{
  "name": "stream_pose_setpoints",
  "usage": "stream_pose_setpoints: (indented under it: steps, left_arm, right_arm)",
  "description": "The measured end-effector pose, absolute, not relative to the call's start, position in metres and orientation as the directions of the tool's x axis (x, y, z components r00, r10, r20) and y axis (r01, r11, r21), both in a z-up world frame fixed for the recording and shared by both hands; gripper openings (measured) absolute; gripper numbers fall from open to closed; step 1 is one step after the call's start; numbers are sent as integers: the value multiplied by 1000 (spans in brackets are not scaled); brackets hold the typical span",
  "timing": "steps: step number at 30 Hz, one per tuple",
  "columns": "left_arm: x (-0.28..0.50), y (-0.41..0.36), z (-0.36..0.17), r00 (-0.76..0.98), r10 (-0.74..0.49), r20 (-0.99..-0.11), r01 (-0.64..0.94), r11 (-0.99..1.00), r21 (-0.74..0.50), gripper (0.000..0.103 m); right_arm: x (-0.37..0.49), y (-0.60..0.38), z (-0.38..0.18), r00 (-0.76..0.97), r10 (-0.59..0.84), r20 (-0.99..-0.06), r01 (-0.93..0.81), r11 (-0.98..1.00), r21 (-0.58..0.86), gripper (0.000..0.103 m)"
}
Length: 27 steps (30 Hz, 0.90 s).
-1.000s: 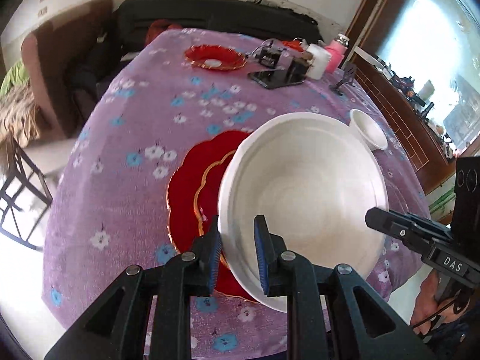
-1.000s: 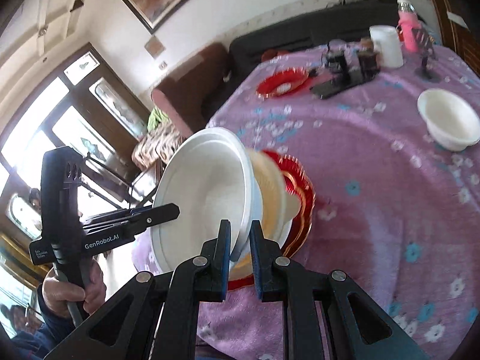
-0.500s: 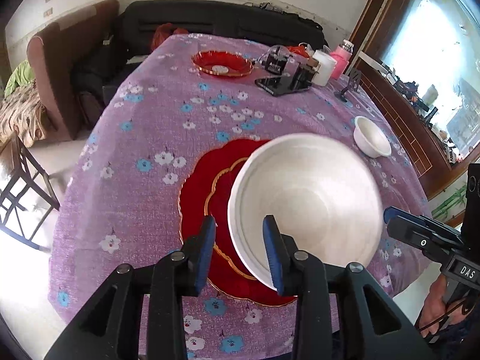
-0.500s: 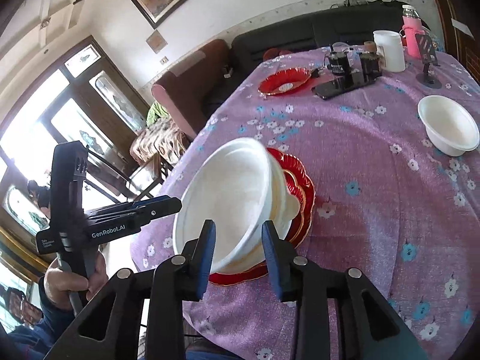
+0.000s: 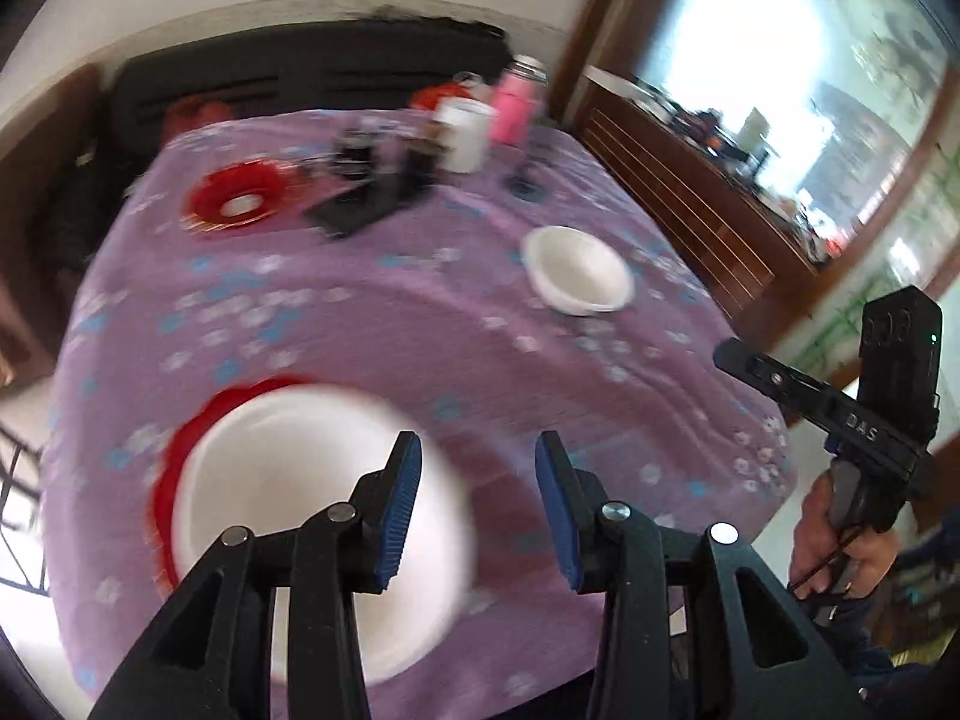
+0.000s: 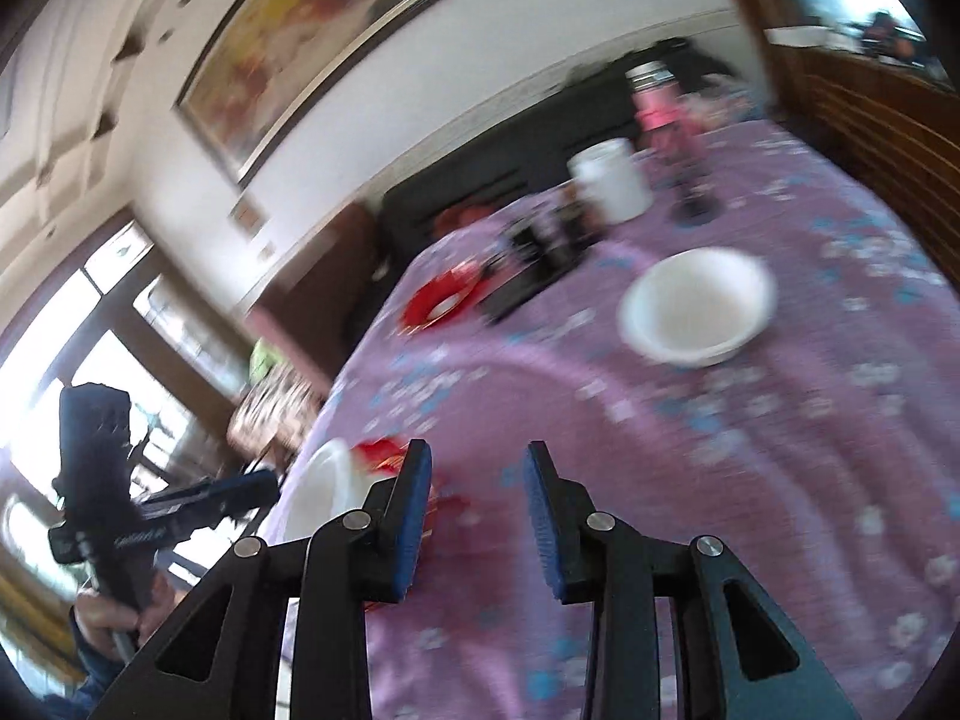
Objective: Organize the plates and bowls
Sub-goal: 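Open the right gripper and withdraw it from the stack, then move the right gripper to the last white bowl and grasp its rim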
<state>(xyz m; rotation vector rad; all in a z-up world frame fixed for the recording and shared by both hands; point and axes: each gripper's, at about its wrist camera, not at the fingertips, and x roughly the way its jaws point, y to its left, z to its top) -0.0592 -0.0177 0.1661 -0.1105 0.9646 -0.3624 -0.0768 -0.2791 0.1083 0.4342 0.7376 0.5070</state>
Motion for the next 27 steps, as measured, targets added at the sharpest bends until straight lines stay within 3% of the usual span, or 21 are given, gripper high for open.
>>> stream_pose_setpoints:
  steps: [5,12,15,27]
  left_arm:
    - [-3,-85,157,442,-337,-831,285,931,-227,38]
    - [89,-143,120,363,-213,-907,208,968,-144,38]
    - [121,-153,99,327,-166,-930,175,978,-113,38]
    - [195,-177,51,264,-167,-950,123,983,-139,37]
  right_arm:
    - [-49,-329,101,670,490,-558,-162,830,534,34]
    - [5,-367,75,640,451,-622,-45,830,556,34]
    - [31,-370,64,624,446,-642,-10,826,564,34]
    - [102,-368,12,546,456,-703,64,814,578,34]
